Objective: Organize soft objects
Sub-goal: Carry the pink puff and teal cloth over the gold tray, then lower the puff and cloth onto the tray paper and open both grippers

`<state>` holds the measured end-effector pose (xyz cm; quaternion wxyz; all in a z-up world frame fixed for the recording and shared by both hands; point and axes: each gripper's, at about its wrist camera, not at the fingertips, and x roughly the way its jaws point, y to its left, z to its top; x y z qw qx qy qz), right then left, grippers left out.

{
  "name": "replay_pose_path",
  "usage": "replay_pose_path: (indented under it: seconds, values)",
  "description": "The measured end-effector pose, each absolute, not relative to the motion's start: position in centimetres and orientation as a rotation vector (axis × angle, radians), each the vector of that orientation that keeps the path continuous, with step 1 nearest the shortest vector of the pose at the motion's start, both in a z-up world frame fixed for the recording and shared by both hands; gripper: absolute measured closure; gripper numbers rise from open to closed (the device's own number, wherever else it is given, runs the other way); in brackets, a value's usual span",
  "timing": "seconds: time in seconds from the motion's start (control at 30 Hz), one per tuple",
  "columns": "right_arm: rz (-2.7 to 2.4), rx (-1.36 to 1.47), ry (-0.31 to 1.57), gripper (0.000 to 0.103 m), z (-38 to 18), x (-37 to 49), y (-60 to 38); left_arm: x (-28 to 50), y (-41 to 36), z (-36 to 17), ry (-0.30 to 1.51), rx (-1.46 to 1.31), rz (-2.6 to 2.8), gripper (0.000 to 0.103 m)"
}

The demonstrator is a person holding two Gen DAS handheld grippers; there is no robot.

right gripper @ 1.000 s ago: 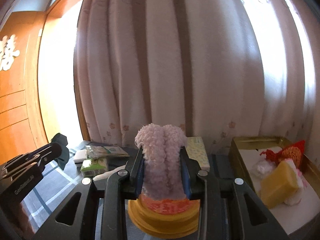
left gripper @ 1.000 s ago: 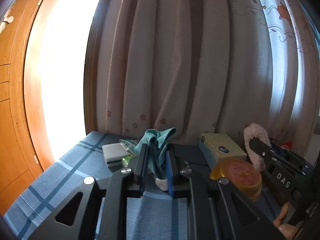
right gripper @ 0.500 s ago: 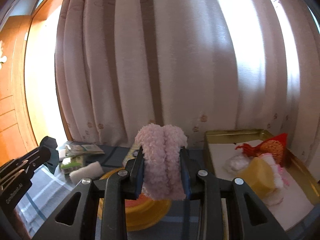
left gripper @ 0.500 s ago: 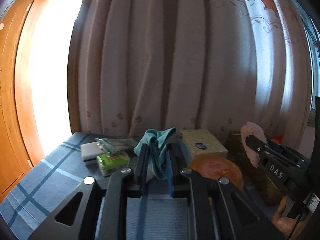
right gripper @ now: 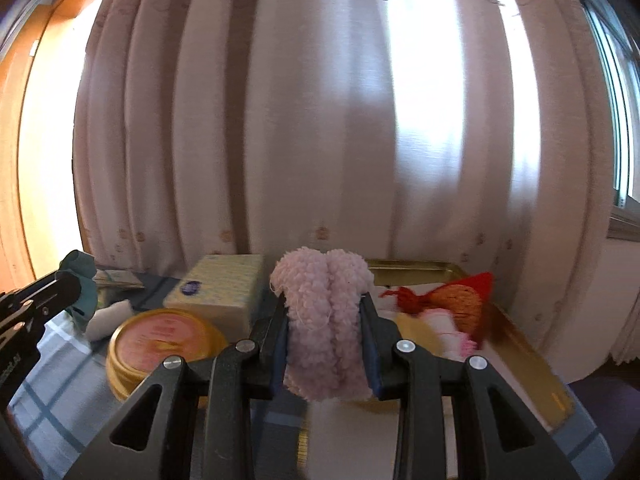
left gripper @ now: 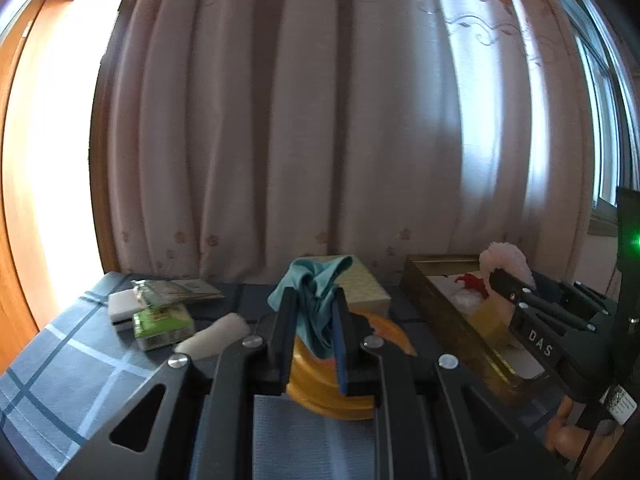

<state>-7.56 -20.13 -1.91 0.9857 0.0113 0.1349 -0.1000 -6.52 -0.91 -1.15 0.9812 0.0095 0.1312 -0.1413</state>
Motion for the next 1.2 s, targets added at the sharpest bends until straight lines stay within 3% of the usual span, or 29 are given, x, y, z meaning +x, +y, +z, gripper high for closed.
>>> replay_pose_path:
  seconds: [0.77, 1.2]
  values:
    - [-0.394, 0.132, 0.244, 0.069, -1.6, -11.3, -32.7, -7.0, -13.4, 0.6, 0.207, 0.092, -0.501, 0.088]
    - [-0.366, 0.150, 0.350, 0.069, -1.3, -7.5, -34.8, -3.6, -20.5, -0.5, 0.368, 0.109, -0.528, 0.088]
